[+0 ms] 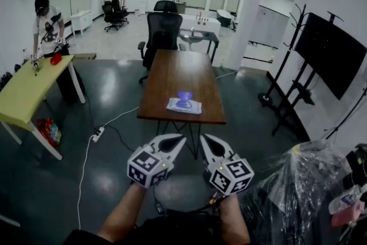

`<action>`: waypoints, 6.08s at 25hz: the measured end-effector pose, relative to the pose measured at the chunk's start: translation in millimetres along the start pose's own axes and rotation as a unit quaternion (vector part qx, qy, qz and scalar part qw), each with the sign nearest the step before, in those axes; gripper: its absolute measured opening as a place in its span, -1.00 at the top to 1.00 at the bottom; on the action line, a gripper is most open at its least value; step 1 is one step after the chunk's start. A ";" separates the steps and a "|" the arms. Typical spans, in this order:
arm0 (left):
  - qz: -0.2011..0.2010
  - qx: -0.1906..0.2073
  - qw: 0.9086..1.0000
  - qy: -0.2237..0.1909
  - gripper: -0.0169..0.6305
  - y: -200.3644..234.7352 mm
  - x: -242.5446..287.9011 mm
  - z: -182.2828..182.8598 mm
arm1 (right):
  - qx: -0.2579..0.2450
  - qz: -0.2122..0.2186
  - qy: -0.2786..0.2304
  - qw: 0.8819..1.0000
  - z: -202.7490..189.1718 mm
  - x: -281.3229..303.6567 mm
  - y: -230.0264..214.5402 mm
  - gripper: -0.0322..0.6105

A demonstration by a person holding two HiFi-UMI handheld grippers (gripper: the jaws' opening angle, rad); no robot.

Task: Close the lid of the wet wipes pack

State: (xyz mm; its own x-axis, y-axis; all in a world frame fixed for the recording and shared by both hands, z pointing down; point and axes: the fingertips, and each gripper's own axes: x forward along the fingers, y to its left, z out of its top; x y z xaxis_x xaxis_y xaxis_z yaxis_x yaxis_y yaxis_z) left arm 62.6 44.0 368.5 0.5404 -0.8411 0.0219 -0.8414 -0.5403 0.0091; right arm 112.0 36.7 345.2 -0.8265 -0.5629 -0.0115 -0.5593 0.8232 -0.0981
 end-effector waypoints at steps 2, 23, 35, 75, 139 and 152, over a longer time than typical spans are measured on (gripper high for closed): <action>0.000 -0.001 1.000 -0.003 0.95 -2.9 -1.1 4.2 | 0.004 0.001 -0.003 1.000 0.0 -0.3 1.3 0.89; -0.009 -0.012 1.000 -0.005 0.95 18.6 -11.7 -1.2 | 0.028 -0.009 -0.002 1.000 -6.6 19.4 6.1 0.88; -0.047 -0.001 0.999 0.013 0.95 72.7 -32.5 -15.8 | 0.021 -0.058 0.004 0.998 -23.1 63.9 30.7 0.88; 0.016 -0.031 0.995 0.097 0.95 250.0 218.1 -65.0 | 0.038 -0.032 0.067 0.997 -58.8 241.1 -224.8 0.88; -0.213 -0.065 0.937 0.268 0.72 373.3 345.3 -219.6 | 0.056 -0.230 0.199 0.951 -141.7 324.1 -307.1 0.88; -0.247 -0.051 0.909 0.331 0.68 335.9 319.8 -259.4 | 0.063 -0.238 0.192 0.950 -147.9 310.6 -300.1 0.88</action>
State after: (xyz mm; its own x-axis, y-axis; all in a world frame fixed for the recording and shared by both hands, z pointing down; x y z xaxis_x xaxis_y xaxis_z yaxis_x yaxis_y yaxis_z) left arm -48.3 -400.4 637.9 0.7595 -0.2798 0.5872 -0.5110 -0.8153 0.2725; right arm 13.6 -374.1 518.2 -0.4588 -0.7801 0.4253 -0.8830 0.4535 -0.1208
